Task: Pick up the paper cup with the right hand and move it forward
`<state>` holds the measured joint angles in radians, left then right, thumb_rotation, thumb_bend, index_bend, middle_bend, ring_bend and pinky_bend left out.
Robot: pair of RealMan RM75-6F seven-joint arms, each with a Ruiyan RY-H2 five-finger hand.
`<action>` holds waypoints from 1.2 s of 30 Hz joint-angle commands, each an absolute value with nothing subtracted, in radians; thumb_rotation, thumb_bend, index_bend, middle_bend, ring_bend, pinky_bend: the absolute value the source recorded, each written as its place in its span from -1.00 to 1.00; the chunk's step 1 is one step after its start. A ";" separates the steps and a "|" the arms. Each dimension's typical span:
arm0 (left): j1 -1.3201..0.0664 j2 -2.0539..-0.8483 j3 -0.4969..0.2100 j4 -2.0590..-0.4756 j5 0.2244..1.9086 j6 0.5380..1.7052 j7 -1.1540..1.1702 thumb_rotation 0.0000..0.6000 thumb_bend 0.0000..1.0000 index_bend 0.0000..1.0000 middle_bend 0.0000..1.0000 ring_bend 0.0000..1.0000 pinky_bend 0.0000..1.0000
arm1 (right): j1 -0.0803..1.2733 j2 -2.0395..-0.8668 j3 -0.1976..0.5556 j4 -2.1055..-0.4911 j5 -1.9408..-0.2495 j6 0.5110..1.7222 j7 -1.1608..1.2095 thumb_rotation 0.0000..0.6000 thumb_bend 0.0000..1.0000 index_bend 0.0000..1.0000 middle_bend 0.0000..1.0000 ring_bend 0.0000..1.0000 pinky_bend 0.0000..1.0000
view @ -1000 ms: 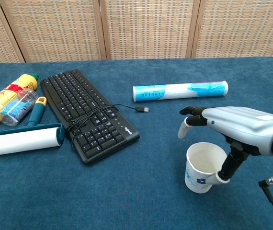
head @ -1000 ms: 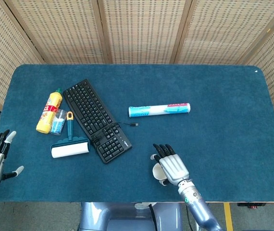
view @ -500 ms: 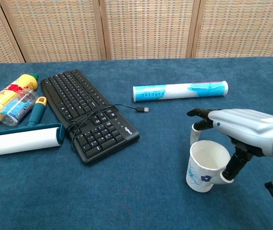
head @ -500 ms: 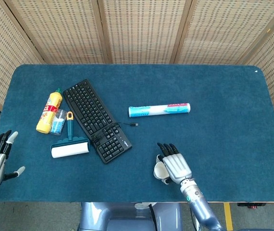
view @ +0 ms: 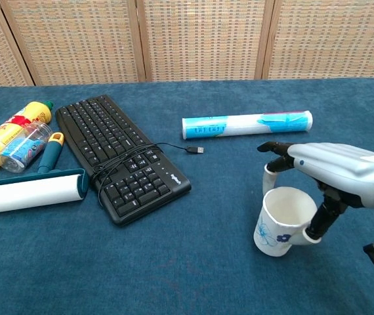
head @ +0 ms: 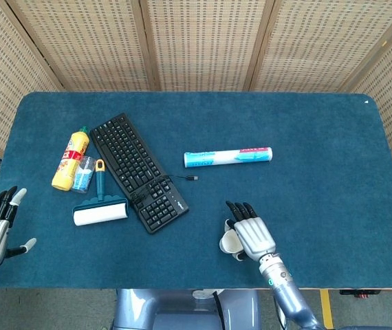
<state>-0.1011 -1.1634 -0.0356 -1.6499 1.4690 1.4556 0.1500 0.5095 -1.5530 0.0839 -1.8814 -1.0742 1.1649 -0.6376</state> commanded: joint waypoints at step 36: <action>-0.103 -1.173 -0.037 -1.642 1.473 1.464 0.164 1.00 -0.65 -1.00 -1.00 -1.00 -1.00 | 0.620 -1.810 0.283 -1.477 -0.991 1.142 -0.365 1.00 -0.58 -0.11 -0.86 -1.00 -1.00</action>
<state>-0.1026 -1.1725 -0.0374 -1.6417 1.4732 1.4640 0.1637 0.6186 -1.8047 0.2849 -1.4854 -0.9934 1.1455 -0.3712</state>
